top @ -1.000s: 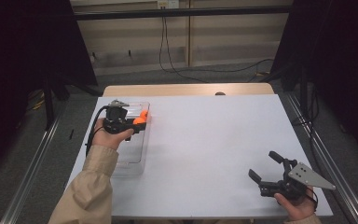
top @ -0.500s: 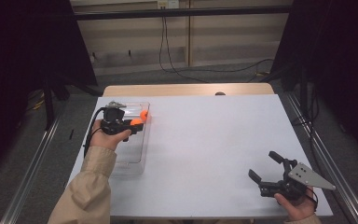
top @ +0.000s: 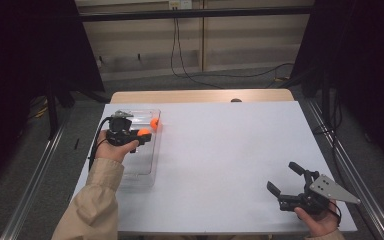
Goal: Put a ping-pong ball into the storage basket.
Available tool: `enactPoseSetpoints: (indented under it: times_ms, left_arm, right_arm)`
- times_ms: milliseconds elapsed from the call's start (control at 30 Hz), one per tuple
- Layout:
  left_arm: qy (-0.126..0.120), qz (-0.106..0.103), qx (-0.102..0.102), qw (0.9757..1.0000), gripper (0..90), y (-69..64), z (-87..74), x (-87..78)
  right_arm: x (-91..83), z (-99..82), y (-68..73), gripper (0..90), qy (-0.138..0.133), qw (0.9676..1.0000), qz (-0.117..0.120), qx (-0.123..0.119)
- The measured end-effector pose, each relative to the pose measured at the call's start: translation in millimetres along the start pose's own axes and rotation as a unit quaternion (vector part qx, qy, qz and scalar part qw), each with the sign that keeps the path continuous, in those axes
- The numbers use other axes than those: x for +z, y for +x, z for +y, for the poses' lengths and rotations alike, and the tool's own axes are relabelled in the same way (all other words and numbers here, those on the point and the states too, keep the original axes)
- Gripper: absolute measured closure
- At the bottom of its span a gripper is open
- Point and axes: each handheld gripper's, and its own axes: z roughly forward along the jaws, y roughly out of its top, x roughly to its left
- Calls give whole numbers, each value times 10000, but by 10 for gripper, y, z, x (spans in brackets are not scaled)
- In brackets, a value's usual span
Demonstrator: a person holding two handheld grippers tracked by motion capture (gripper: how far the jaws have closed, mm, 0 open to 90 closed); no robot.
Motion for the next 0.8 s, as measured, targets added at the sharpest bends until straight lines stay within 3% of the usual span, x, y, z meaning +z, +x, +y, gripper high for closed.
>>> enactPoseSetpoints:
  times_ms: [200,433,500,533,667,800]
  left_arm:
    - [-69,58,-112,9999,512,11,-26,10]
    - [30,84,-22,10000,512,42,-44,2]
    - [-24,81,-113,9999,511,49,-57,14]
    - [18,120,-35,9999,512,68,-61,6]
    - [-31,156,-154,9998,511,73,-87,19]
    - [112,145,-5,9998,511,115,-102,2]
  right_arm:
    - [0,-1,3,13,-14,10000,-14,-1]
    - [-7,1,5,13,-9,10000,-9,-9]
    - [-7,2,6,13,-8,10000,-3,-8]
    - [-4,2,9,13,-17,10000,-5,-15]
    - [-7,2,7,13,-7,10000,6,-13]
    - [-1,2,14,13,-6,10000,-19,9]
